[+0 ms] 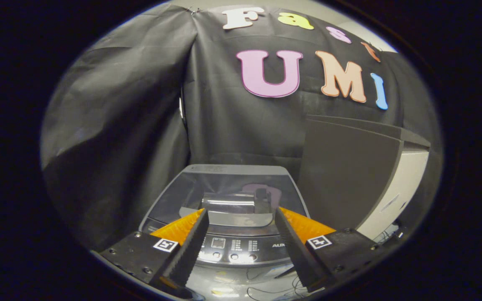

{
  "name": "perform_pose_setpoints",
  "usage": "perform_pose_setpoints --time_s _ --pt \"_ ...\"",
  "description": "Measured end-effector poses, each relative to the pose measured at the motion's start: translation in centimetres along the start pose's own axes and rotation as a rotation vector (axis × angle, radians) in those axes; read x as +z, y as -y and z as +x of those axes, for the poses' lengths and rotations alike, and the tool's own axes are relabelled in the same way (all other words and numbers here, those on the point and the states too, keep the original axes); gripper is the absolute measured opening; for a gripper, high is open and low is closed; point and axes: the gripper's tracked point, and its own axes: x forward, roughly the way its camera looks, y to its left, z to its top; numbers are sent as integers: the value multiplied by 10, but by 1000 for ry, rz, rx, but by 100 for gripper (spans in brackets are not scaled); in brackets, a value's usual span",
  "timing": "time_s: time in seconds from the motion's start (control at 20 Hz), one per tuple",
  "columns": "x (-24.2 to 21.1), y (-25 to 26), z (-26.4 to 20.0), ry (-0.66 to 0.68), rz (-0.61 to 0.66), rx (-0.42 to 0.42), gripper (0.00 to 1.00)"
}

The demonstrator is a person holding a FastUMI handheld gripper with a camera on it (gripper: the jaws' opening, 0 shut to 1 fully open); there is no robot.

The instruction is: Put the clothes into the washing machine and then close the washing machine lid.

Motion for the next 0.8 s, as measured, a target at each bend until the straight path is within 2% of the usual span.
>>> perform_pose_setpoints --time_s 0.25,0.5,0.7,0.8 --pt "25 -7 -40 10 2 6 97" --pt "59 -14 -76 57 -84 7 96" --pt "75 -27 -108 87 -32 66 98" --pt "87 -24 -129 123 -25 59 97"
